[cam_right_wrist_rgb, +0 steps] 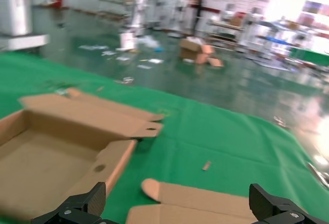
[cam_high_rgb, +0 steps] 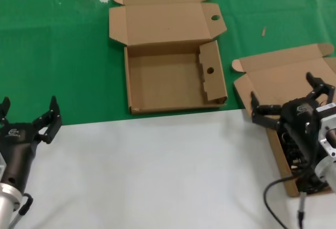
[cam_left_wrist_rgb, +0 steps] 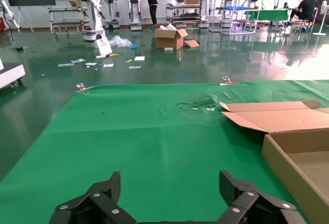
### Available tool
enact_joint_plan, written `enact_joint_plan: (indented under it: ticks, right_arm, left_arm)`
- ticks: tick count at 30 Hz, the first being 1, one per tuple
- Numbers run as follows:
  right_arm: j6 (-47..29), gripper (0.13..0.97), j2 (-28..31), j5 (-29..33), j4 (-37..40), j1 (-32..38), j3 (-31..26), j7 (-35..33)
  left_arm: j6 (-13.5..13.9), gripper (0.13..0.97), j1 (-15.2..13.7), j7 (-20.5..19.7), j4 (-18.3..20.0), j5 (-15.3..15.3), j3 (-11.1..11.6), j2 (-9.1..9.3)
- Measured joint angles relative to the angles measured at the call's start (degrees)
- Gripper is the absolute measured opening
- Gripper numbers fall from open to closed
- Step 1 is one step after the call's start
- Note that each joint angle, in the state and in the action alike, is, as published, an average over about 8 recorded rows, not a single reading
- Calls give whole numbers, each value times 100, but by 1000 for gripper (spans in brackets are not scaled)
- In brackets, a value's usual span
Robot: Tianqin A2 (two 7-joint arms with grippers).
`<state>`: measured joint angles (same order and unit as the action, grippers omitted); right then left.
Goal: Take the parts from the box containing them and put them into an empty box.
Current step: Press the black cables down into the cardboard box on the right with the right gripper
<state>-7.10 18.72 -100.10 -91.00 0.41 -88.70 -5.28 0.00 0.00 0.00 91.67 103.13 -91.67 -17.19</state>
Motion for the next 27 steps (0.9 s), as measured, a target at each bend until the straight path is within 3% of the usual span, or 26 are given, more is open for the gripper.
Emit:
enact_joint_plan:
  ticks: [9, 14, 21, 27]
  right_arm:
    - [-504, 966, 1008, 314, -157, -79, -229, 222]
    - [-1261, 966, 1821, 400, -37, 131, -263, 54]
    - [-2748, 966, 3259, 336, 408, 1046, -891, -295]
    - [-4129, 966, 4053, 433, 883, 2144, -1683, -520]
  left_arm:
    - [0, 533, 0, 0, 0, 0, 0, 0]
    - [0, 509, 0, 0, 0, 0, 0, 0]
    - [0, 337, 0, -2, 0, 0, 0, 0]
    - [0, 256, 0, -4, 0, -1, 0, 0]
